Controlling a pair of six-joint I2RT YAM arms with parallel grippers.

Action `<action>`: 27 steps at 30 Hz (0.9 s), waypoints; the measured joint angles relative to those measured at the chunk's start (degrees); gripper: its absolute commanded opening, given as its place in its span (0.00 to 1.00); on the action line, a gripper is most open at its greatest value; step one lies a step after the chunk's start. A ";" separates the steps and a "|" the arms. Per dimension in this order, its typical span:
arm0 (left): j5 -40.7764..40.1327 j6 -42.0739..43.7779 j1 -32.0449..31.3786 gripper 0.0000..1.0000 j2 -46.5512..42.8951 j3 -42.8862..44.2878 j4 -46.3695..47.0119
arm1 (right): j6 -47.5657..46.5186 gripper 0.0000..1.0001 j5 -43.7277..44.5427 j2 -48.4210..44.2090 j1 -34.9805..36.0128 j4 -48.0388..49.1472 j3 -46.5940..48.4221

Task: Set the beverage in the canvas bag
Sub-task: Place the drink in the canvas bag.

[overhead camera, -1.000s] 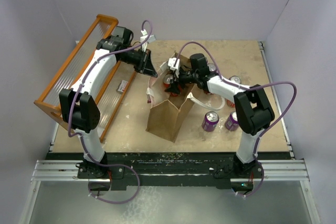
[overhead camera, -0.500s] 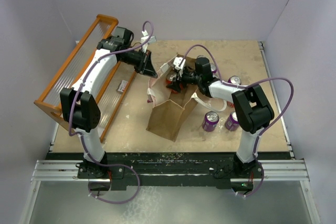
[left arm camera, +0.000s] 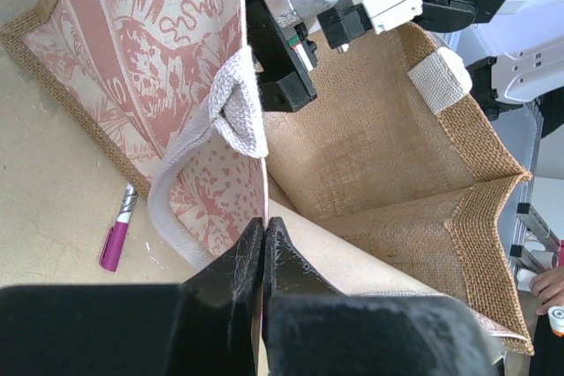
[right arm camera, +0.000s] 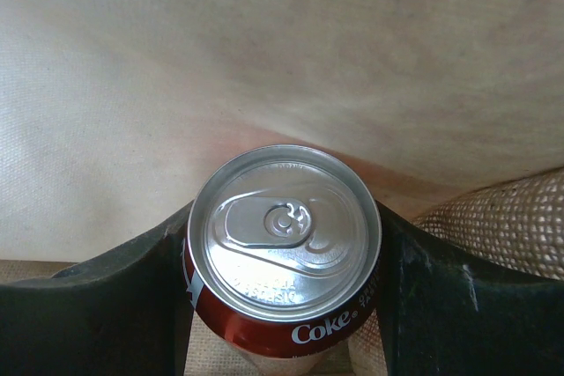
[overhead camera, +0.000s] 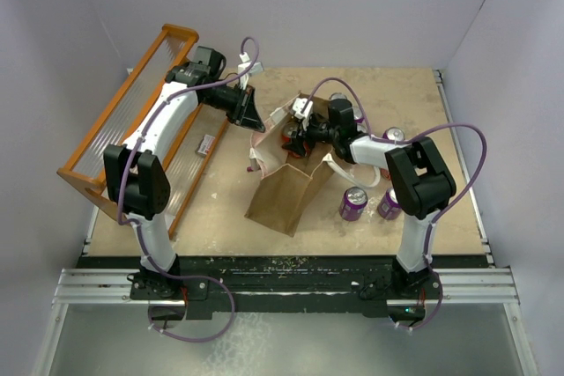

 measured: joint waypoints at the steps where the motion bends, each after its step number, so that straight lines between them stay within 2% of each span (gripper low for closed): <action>1: 0.04 0.00 0.00 0.00 0.07 0.04 0.00 | -0.15 0.46 0.13 0.15 0.00 -1.03 0.48; 8: 0.37 -0.02 0.02 0.00 0.74 0.74 0.24 | -1.46 0.66 1.40 0.50 0.00 -5.57 2.45; 17: 0.37 -0.04 0.07 0.00 1.09 1.25 0.37 | -2.60 0.81 2.23 0.63 0.00 -7.23 3.21; 27: 0.37 -0.02 0.07 0.00 1.18 1.49 0.83 | -2.99 0.83 2.86 0.63 0.00 -8.04 4.04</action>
